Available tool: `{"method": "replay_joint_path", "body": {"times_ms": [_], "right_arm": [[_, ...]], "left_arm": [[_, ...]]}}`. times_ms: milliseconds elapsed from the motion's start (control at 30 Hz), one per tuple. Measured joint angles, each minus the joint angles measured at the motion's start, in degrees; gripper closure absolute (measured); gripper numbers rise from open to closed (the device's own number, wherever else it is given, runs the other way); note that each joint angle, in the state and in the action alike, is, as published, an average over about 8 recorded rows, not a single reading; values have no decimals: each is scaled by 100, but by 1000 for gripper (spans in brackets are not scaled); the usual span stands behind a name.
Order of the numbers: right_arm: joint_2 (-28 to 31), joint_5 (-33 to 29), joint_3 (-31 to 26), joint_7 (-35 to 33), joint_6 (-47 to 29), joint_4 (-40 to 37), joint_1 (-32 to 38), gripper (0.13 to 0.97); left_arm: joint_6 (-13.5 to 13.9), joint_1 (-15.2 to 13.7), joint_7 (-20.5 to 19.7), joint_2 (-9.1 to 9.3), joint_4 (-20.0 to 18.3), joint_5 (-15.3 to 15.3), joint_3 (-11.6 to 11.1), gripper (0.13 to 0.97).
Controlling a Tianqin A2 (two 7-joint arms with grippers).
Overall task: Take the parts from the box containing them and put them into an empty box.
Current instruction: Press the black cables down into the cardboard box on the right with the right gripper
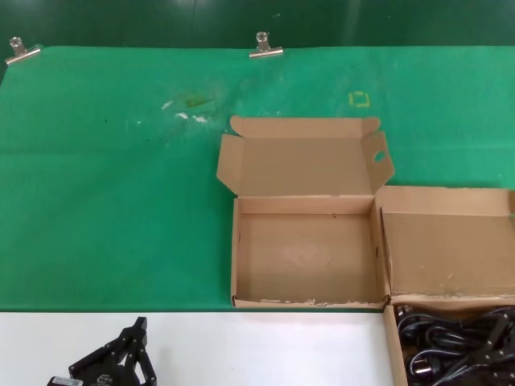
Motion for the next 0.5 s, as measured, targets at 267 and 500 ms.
{"method": "replay_joint_path", "body": {"times_ms": [267,500], "right_arm": [[-76,-51,-31,-117,95,-176,-108,895],[-148,-100,-67,-192,130,-329,-120,819]], "left_arm": [[0,0,0,0,0,0,0,948],[0,0,0,0,0,0,0,948]]}}
